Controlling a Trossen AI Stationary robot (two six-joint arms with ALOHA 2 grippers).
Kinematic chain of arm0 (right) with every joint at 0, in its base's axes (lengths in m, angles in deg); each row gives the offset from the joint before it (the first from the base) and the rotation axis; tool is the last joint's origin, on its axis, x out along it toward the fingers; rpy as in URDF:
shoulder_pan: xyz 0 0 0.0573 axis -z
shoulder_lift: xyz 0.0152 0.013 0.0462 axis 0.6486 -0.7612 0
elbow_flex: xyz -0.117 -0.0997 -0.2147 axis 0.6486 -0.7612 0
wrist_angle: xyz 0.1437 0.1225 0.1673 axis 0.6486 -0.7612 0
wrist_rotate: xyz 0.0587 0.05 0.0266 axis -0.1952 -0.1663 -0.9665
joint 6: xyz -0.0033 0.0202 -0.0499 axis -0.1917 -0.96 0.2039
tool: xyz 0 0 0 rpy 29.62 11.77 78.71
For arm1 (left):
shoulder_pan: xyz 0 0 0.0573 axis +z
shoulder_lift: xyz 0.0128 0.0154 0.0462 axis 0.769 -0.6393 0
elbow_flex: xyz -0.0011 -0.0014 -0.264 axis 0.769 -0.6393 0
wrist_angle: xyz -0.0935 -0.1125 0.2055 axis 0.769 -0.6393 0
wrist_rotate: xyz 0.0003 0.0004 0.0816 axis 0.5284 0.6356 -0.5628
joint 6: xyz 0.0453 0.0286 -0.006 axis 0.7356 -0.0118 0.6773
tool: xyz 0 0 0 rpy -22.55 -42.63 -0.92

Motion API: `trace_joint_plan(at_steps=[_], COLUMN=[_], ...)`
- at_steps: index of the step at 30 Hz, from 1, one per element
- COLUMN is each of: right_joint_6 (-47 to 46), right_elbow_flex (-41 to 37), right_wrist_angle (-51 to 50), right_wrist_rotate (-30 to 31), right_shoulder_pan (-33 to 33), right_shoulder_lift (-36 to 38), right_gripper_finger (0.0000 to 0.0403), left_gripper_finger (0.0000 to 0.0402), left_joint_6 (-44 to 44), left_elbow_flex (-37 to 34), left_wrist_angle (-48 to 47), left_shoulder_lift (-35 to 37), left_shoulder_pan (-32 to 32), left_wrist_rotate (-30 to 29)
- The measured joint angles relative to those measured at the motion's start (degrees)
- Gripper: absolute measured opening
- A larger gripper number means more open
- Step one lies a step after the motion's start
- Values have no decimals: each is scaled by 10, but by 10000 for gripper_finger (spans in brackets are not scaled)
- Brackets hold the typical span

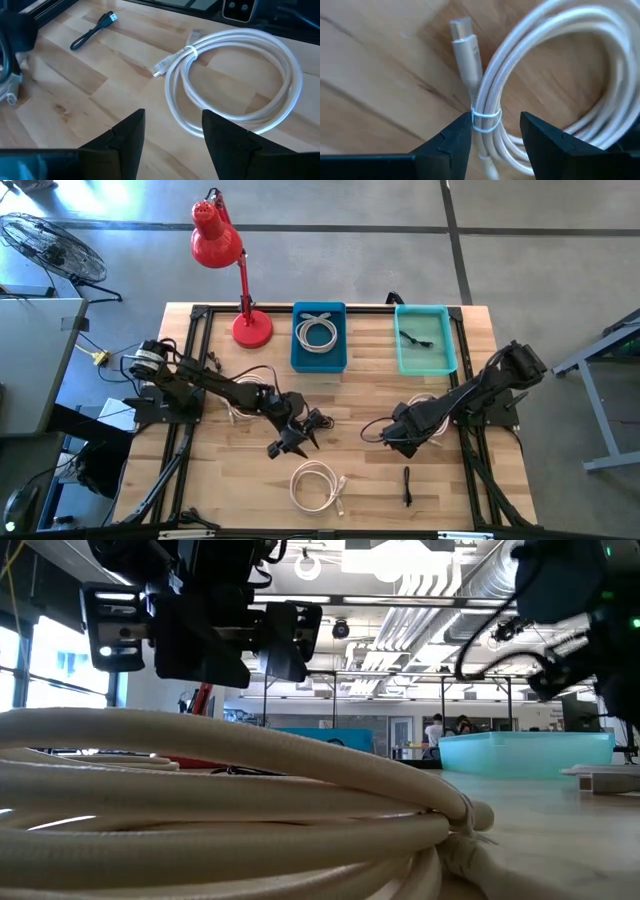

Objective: Pick & Place USB Port
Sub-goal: Put the brown HDMI cable in the green bin

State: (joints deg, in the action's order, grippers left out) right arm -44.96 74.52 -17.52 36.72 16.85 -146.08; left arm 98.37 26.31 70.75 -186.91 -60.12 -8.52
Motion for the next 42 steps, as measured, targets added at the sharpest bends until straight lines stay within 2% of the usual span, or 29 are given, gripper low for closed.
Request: trace_joint_plan(at_steps=[7, 13, 16, 20, 24, 28, 32, 37, 42], right_joint_6=[-1, 4, 9, 9, 11, 45, 98, 205, 332], right_elbow_flex=[-74, -76, -68, -60, -44, -1, 83, 203, 296], right_wrist_angle=[115, 115, 112, 114, 123, 111, 82, 67, 73], right_wrist_rotate=[-29, 0, 13, 25, 77, 115, 172, 258, 312], right_shoulder_pan=[0, -1, -1, -1, -5, -9, -9, -19, -38], right_shoulder_lift=[7, 9, 14, 21, 21, 21, 21, 23, 23], right_gripper_finger=[161, 154, 120, 36, 35, 35, 35, 35, 35], left_gripper_finger=[192, 192, 192, 192, 192, 192, 192, 192, 192], left_joint_6=[0, -1, -3, -29, -62, -63, -61, -22, 29], left_elbow_flex=[0, 0, 0, 0, 0, 0, 0, 0, 0], left_wrist_angle=[1, 15, 21, 19, 21, 22, 16, -1, -63], left_shoulder_lift=[0, 0, 0, 0, 1, 23, 59, 133, 224], left_shoulder_pan=[-4, -3, -3, -3, -3, -3, -3, -3, -3], left_wrist_rotate=[-3, -13, -20, -18, 20, 24, 23, 1, -32])
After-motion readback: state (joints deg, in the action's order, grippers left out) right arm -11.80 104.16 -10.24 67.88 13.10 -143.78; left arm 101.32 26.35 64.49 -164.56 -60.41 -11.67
